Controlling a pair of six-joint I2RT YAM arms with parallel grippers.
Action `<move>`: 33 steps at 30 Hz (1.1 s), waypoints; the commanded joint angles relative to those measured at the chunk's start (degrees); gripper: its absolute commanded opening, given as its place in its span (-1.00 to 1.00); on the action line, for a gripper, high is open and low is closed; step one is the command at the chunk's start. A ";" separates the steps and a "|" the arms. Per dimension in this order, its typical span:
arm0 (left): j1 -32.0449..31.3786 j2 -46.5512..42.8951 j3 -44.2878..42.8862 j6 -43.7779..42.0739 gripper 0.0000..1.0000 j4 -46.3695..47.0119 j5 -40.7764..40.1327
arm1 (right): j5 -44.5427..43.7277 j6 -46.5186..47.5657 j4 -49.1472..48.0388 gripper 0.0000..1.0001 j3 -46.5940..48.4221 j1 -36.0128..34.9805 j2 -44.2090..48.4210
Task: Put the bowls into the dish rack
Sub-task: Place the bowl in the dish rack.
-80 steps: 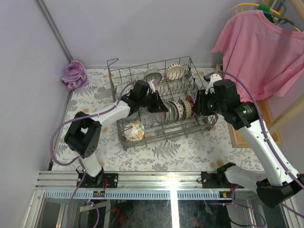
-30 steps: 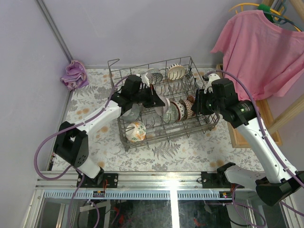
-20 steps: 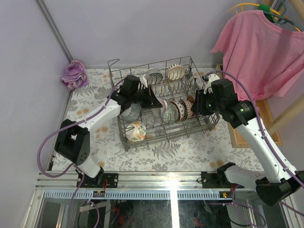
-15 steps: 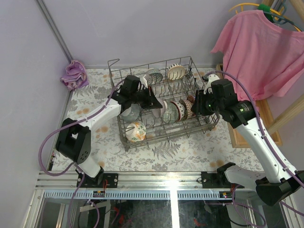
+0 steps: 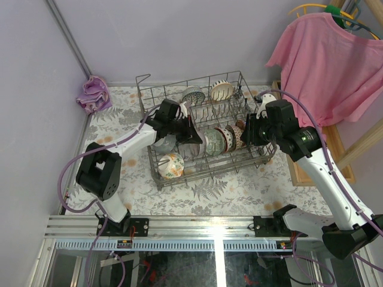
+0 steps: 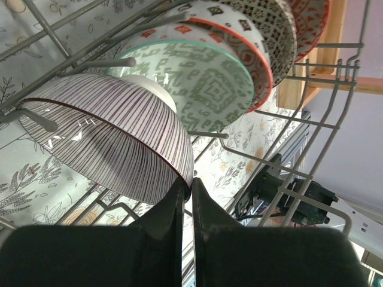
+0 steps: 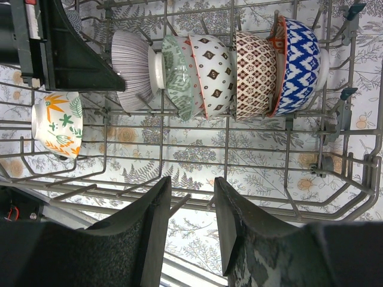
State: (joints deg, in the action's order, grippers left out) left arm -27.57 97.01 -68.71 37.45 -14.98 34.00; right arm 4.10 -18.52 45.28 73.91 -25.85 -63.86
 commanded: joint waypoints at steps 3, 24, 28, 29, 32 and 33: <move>-0.36 0.22 0.45 0.17 -0.98 -2.81 4.44 | 0.96 -0.21 -1.80 -0.17 -0.17 0.33 0.93; -0.33 1.81 -0.98 -0.38 -0.88 -5.23 3.09 | 1.11 0.01 -1.55 -0.17 0.50 0.30 0.91; -0.37 1.86 -1.45 -0.75 -0.60 -5.95 2.75 | 1.22 0.09 -1.65 -0.16 0.50 0.32 0.84; -0.38 1.86 -1.63 -0.74 -0.53 -6.09 2.63 | 1.26 0.07 -1.58 -0.16 0.46 0.28 0.84; -0.41 1.80 -1.94 -0.78 -0.43 -6.37 2.55 | 1.27 0.10 -1.63 -0.16 0.41 0.30 0.91; -0.42 1.78 -1.95 -0.72 -0.41 -6.37 2.49 | 1.26 0.07 -1.67 -0.17 0.30 0.30 0.92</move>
State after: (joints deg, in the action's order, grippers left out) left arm -27.66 98.54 -68.75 36.21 -18.81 34.13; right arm 4.16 -18.55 44.66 73.63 -25.85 -63.86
